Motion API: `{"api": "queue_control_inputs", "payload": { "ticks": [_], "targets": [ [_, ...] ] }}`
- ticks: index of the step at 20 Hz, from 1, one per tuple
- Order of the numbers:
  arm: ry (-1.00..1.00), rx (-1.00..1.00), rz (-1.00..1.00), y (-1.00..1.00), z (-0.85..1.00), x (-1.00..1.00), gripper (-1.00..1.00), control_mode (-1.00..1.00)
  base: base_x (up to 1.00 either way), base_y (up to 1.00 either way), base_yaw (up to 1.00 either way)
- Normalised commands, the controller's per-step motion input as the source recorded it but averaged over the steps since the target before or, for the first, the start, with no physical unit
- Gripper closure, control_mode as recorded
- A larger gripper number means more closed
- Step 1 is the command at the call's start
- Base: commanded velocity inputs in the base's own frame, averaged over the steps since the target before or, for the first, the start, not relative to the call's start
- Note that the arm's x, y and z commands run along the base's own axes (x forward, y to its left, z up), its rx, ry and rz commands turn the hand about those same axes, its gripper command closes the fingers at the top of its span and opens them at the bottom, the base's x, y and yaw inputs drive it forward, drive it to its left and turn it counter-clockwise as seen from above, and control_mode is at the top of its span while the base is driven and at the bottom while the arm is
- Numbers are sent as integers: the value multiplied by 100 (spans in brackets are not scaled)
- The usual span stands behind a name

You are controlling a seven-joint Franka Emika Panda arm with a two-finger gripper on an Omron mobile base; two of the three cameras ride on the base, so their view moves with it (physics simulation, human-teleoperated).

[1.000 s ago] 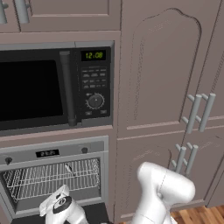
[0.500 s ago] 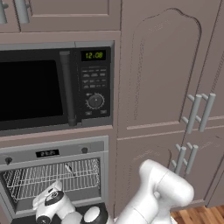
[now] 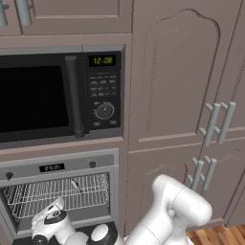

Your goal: Take the fish from the oven and place it on the plate on the counter.

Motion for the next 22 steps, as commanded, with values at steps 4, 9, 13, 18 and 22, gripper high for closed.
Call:
{"api": "queue_control_inputs", "payload": {
  "ticks": [4,9,13,18,22],
  "targets": [
    [-3,6,0,-36,-64,-11,-100,-100,0,0,0],
    [-7,9,0,-34,-56,-27,-100,-100,0,0,0],
    [-10,11,0,-34,-80,-10,-100,-100,0,0,0],
    [-11,13,0,-32,-100,0,-100,-100,0,0,0],
    [-15,16,0,-31,-100,0,-100,-100,0,0,0]
  ]
}}
